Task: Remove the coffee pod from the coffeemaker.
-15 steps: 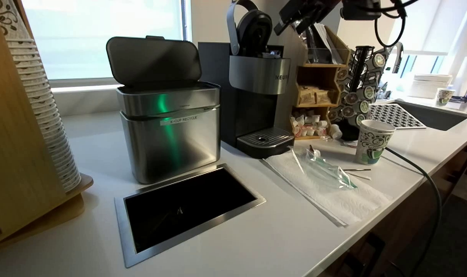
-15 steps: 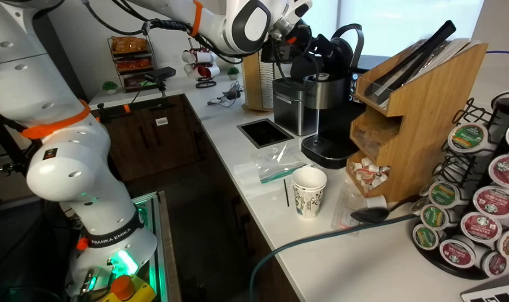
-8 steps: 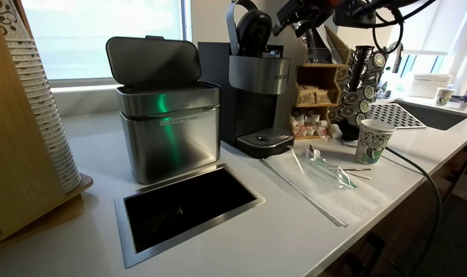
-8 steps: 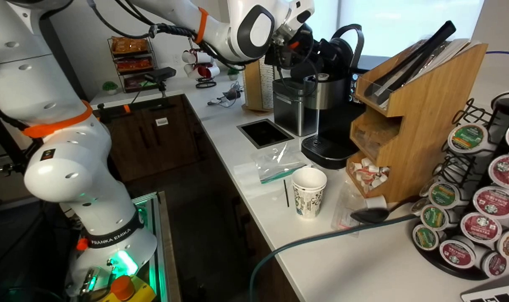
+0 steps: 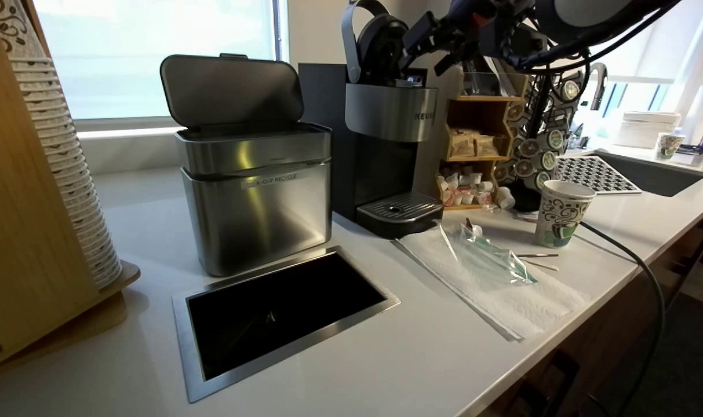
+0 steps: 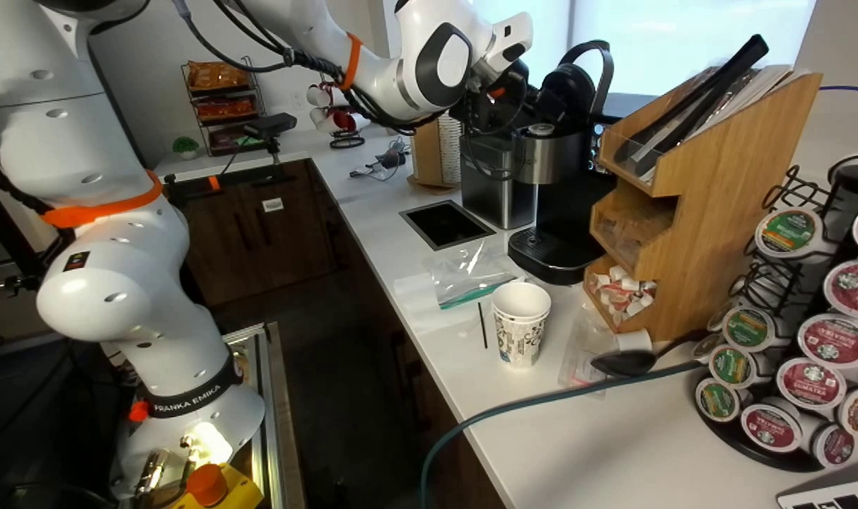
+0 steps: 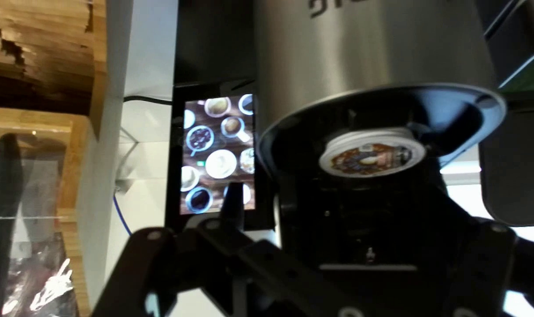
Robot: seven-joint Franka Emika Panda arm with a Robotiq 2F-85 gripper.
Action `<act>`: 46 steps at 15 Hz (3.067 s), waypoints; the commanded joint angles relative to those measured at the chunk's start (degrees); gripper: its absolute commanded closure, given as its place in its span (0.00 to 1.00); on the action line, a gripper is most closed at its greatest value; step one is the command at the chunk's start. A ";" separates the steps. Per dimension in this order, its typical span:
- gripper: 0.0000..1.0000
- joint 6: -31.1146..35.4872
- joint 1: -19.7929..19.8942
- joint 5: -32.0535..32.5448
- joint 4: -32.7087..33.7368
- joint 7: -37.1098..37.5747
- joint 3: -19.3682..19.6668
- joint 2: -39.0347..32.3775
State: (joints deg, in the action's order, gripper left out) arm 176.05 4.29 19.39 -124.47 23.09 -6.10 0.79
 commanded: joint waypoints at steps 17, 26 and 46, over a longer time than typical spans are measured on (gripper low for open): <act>0.13 -3.93 -1.11 13.65 4.92 14.33 -0.16 -4.59; 0.75 -3.71 -1.57 18.51 6.18 17.07 -0.05 -4.20; 0.00 -14.49 -1.50 23.05 3.28 24.02 -0.04 1.61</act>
State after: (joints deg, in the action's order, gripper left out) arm 163.45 3.09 43.44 -119.43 46.68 -5.86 1.37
